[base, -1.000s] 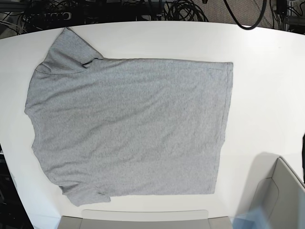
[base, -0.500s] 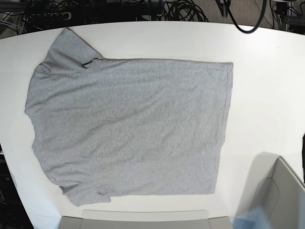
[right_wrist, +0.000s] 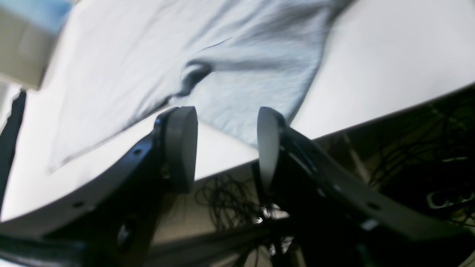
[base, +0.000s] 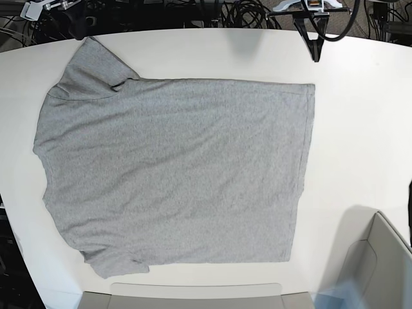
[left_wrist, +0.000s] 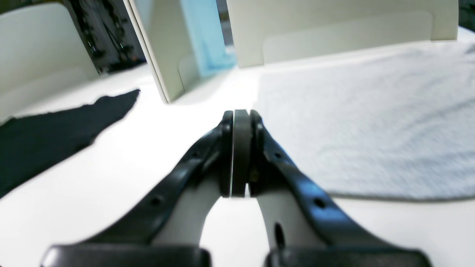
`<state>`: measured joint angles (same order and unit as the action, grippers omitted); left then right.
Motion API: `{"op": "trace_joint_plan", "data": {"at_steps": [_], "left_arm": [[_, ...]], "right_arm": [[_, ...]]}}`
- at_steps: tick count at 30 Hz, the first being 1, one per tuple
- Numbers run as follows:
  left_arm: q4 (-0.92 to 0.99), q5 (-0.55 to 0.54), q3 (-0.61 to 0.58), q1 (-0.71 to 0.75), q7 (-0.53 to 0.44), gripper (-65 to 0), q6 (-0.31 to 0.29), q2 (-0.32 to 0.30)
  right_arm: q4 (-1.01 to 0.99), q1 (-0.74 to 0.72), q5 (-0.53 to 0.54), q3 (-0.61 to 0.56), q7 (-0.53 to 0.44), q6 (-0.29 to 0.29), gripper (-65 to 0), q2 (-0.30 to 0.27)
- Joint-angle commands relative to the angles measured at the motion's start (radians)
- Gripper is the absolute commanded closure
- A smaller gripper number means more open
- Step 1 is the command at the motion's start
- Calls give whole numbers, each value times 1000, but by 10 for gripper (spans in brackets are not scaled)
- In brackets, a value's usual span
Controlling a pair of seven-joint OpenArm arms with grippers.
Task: Fold the T-shirt properly
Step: 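Lower both grippers onto the shirt's shoulder corners and grasp them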
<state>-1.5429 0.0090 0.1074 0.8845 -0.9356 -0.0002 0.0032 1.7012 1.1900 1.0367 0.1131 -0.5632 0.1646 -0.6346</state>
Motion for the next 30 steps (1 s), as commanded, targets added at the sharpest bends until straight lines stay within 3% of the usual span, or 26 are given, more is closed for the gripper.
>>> {"op": "trace_joint_plan", "data": {"at_steps": [1,5,9,17,21,26,30], "left_arm": [[-11,-2,2,17,-24,-146,4,2],[-9,-2,1,14,-23,-146,4,2],[-8,-2,1,2,-23,-146,4,2],[-6,-2,1,-6,-20,-146,4,1],[-9,-5,1,-8,76,-146,4,-2],[-35,-8,-10,-26,117,-147,-1,-1],[-130,-40,-81,-26,263,-181,-4,-4]], "right_arm": [[-13,-8,18,12,-11,6,-270,-4],[-103,-75,57,7,-1,8,-269,-12],[-163,-192,58,10,171,8,-269,-1],[-254,-333,52,13,335,10,-269,74],[-293,-375,50,7,400,11,-269,88],[-257,-378,52,15,449,154,-269,144],[-257,-378,57,9,450,155,-269,158]]}}
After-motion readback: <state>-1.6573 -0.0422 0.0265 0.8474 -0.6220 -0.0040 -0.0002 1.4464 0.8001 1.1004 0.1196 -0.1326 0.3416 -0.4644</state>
